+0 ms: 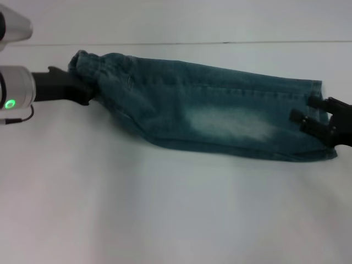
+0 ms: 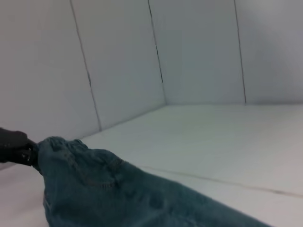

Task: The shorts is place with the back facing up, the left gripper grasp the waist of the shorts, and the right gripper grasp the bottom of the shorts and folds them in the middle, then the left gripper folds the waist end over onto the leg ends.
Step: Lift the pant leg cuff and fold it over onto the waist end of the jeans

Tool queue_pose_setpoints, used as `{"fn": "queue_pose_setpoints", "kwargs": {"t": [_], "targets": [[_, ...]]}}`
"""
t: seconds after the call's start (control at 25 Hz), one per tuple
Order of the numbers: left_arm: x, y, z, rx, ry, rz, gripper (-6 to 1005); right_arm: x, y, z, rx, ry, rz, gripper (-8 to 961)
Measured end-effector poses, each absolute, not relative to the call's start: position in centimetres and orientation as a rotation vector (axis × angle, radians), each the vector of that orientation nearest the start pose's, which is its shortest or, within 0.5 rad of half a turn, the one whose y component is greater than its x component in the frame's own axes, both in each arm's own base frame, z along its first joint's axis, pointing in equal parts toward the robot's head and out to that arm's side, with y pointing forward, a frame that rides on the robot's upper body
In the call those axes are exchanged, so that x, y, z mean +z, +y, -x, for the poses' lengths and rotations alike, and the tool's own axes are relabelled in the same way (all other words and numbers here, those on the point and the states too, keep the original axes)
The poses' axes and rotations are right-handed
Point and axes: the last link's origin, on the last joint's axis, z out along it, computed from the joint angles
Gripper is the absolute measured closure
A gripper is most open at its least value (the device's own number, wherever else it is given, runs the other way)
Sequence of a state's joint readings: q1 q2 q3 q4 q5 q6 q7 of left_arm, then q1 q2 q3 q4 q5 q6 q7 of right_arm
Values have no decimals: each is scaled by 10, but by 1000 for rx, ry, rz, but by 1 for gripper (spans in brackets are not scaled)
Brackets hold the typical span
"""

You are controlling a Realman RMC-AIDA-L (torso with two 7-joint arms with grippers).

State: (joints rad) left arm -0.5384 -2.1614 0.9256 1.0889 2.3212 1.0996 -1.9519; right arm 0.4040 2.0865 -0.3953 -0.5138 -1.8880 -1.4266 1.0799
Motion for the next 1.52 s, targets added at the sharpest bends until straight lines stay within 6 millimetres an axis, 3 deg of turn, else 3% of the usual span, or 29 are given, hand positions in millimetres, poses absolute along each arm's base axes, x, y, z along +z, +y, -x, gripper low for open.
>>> {"fn": "queue_pose_setpoints", "kwargs": {"t": [0.12, 0.56, 0.8, 1.0, 1.52], "targets": [[26, 400, 228, -182, -753, 2390, 909, 9, 315, -325, 760, 604, 2239, 376], [31, 412, 174, -266, -738, 2466, 910, -43, 353, -297, 634, 473, 2255, 624], [31, 422, 143, -302, -719, 2500, 910, -68, 370, -279, 554, 439, 2267, 861], [28, 425, 122, -315, -707, 2535, 909, -80, 379, -267, 501, 421, 2282, 954], [15, 427, 85, -320, -696, 2583, 909, -110, 399, -235, 337, 337, 2358, 955]]}}
